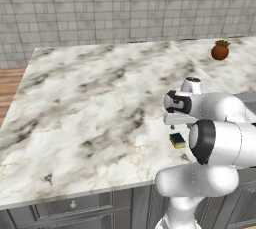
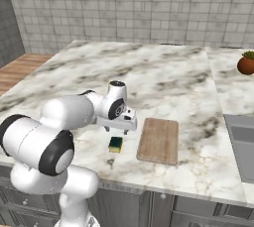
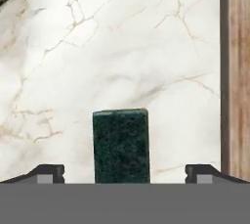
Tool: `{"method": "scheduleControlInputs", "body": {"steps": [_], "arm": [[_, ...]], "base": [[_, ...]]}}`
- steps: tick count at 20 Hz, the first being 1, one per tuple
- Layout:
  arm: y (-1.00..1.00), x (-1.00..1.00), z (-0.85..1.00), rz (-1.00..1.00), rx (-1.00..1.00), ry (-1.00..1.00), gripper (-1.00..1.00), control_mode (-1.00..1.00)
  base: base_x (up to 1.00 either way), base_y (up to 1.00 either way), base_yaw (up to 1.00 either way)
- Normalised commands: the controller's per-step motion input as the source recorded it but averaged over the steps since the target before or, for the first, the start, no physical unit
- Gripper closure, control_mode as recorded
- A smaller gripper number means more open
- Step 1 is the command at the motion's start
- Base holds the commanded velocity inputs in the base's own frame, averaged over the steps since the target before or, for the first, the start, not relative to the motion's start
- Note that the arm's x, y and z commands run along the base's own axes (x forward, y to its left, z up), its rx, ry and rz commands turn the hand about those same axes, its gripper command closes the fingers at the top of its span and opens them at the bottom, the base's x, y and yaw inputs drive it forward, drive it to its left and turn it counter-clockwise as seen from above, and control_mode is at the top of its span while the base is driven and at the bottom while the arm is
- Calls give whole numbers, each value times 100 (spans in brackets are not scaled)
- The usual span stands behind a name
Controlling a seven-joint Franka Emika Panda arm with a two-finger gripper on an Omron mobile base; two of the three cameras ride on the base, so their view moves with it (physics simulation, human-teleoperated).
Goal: Pick up the sponge from the counter and clean the cutting board by briefly scrubbing or pressing down on the cutting board. Once finished, release the sponge.
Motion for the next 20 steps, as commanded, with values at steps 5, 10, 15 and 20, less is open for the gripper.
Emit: {"method": "scheduleControlInputs", "body": {"steps": [5,10,15,20], "arm": [[0,-98,93,0,-1,0,-100,-100],[8,-84,98,0,-2,0,-100,-100],[49,-51,61,0,-5,0,-100,-100],[55,-20,25,0,0,0,-100,-100]], "base": [[0,0,0],[0,0,0],[0,0,0],[0,0,0]]}}
